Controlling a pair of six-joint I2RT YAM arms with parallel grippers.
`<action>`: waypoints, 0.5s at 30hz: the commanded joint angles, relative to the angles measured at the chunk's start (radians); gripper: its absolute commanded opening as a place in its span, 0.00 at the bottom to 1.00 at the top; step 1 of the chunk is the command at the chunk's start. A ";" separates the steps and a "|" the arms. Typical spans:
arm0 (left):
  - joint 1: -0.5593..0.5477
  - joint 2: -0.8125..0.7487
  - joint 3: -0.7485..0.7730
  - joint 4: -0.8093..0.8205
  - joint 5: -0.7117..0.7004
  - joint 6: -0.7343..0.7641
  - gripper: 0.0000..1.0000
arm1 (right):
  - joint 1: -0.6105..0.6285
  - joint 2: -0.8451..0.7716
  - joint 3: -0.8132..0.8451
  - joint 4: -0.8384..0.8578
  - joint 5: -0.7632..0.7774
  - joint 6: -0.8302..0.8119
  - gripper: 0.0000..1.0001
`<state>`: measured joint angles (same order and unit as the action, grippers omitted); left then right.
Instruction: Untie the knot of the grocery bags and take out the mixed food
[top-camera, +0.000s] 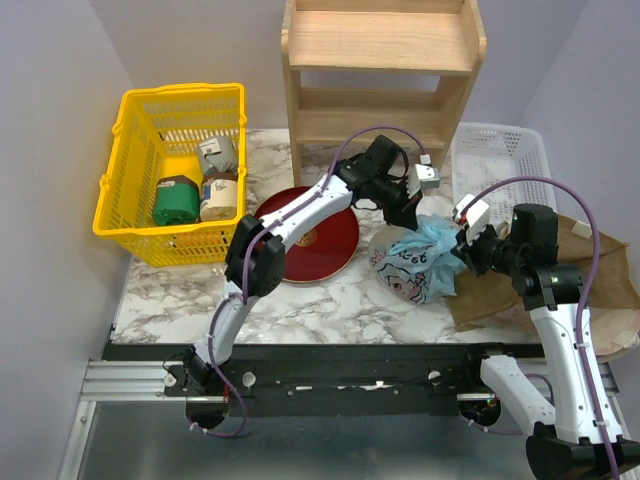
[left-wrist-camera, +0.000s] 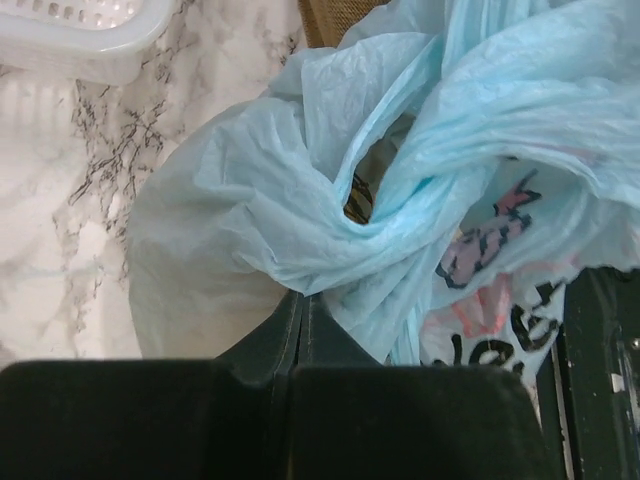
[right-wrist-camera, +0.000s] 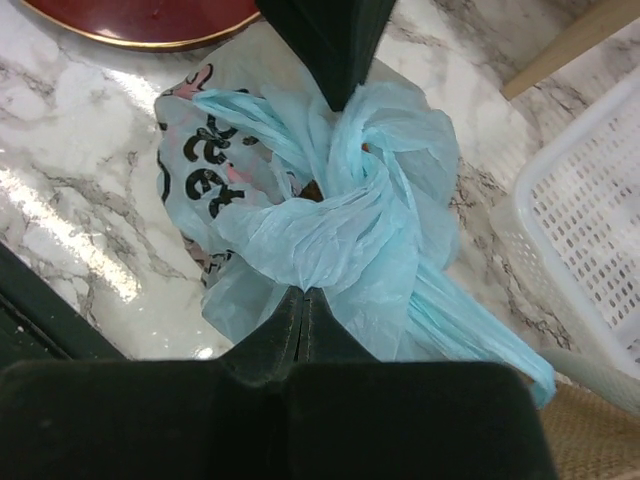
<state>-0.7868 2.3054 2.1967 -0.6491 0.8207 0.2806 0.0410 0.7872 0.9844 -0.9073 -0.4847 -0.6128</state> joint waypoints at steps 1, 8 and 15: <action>0.083 -0.175 -0.029 0.015 0.011 -0.030 0.00 | 0.000 -0.008 0.026 0.103 0.096 0.053 0.01; 0.216 -0.440 -0.240 0.036 -0.008 -0.052 0.00 | -0.001 0.041 0.088 0.169 0.181 -0.011 0.01; 0.219 -0.624 -0.633 0.005 -0.020 0.015 0.00 | -0.001 -0.038 -0.038 0.188 0.251 -0.079 0.00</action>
<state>-0.5404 1.7294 1.7741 -0.6167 0.8062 0.2661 0.0410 0.7979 1.0058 -0.7364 -0.3115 -0.6399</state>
